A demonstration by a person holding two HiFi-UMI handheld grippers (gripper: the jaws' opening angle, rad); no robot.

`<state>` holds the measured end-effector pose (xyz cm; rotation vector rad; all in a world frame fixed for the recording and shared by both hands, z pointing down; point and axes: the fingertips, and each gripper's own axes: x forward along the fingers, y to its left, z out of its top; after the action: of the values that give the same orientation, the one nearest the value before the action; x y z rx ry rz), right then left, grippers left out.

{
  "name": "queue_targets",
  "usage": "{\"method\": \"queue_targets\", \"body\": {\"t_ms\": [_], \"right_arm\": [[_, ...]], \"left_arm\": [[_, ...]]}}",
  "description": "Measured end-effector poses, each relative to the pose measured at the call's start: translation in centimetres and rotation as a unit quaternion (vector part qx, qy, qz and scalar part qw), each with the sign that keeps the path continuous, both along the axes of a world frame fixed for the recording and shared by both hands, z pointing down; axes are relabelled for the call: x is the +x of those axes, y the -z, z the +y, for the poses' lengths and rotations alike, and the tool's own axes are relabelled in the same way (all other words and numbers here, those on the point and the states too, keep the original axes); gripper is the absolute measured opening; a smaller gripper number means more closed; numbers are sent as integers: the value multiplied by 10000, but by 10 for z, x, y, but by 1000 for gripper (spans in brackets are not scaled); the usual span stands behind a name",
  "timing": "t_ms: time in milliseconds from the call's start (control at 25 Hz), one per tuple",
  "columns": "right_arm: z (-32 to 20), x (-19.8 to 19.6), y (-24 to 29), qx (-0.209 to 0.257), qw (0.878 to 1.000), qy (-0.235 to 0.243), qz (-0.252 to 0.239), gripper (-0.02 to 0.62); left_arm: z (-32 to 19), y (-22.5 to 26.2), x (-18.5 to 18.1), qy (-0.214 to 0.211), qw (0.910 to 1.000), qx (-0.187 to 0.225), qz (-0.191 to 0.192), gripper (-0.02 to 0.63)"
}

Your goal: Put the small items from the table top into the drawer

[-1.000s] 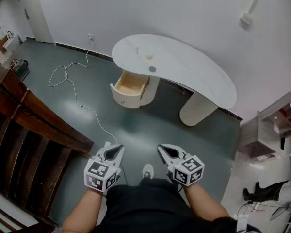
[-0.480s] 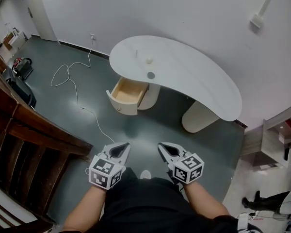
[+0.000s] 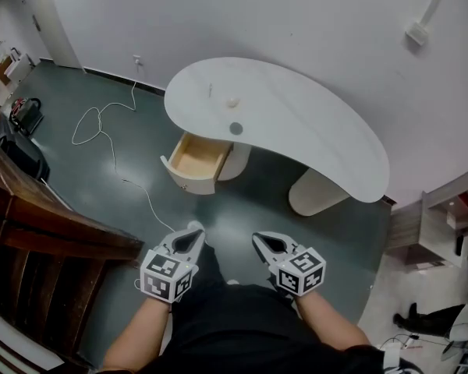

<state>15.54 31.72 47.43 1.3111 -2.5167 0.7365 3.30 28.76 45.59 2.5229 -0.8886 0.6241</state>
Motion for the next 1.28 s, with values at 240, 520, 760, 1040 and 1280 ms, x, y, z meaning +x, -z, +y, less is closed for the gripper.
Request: {"method": "queue_targets", "body": {"t_ms": [240, 520, 760, 1040, 1280], "right_arm": [[-67, 8, 4, 11, 9998, -110, 144, -2], [-169, -2, 20, 68, 9987, -318, 395, -2], [-255, -17, 24, 184, 9958, -502, 745, -2], [-323, -21, -6, -105, 9871, -765, 1405, -2], [-360, -10, -44, -350, 9739, -782, 2104, -2]], "left_arm": [[-76, 2, 7, -170, 9998, 46, 34, 14], [-182, 8, 2, -501, 9987, 61, 22, 14], [-268, 9, -16, -704, 9974, 112, -42, 14], [-330, -6, -34, -961, 9952, 10, -168, 14], [-350, -32, -39, -1068, 9933, -320, -309, 14]]}}
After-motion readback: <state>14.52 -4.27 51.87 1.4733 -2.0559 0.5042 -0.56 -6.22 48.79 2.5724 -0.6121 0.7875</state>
